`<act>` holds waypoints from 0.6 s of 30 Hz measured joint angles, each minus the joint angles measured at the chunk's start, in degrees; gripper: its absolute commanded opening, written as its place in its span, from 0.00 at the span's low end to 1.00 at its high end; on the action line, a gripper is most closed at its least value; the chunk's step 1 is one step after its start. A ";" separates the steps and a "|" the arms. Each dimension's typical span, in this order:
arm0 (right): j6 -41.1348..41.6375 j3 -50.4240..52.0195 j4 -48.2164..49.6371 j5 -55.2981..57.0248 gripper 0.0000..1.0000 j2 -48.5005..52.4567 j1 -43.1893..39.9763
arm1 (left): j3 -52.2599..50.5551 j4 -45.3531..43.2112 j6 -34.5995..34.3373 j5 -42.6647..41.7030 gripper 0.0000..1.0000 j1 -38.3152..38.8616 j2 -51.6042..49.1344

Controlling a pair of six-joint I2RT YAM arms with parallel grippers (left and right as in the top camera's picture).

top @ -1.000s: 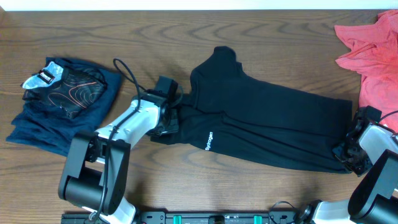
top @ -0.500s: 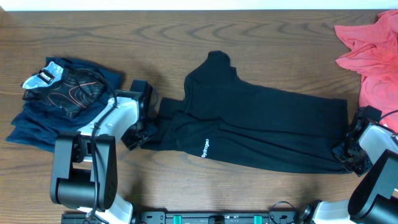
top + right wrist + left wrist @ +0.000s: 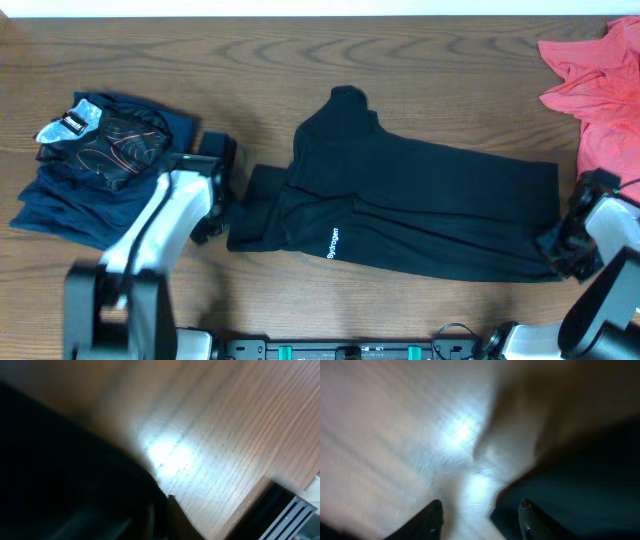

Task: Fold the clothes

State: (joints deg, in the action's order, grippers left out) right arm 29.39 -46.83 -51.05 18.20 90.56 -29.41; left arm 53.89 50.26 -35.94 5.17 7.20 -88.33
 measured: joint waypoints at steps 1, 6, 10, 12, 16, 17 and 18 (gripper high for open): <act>-0.17 -1.31 -0.46 -1.01 0.56 -1.09 0.00 | 0.85 -1.14 0.94 0.00 0.60 0.11 1.99; -0.98 -6.97 -0.31 -5.62 0.64 -7.21 0.00 | 4.79 -14.01 8.46 -3.63 0.71 1.79 9.62; -3.30 -8.31 -0.11 -10.03 0.65 -10.14 0.00 | 6.56 -22.60 14.51 -11.19 0.77 3.34 8.20; -4.42 -8.31 -0.39 -11.61 0.65 -10.60 0.00 | 8.52 -23.96 16.76 -14.82 0.79 3.52 4.90; -6.12 -8.31 -1.40 -14.67 0.66 -10.64 0.00 | 16.87 -23.82 20.00 -21.66 0.82 3.52 -7.32; -6.45 -8.31 -1.60 -15.10 0.66 -10.69 0.00 | 19.04 -23.98 20.46 -23.19 0.82 3.52 -10.32; -6.64 -8.31 -1.64 -15.39 0.66 -10.69 0.00 | 21.55 -23.96 20.92 -24.94 0.82 3.52 -13.70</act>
State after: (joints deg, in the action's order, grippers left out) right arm 22.74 -55.13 -52.69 2.81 79.88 -29.41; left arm 75.44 26.30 -15.03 -19.77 10.72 -102.04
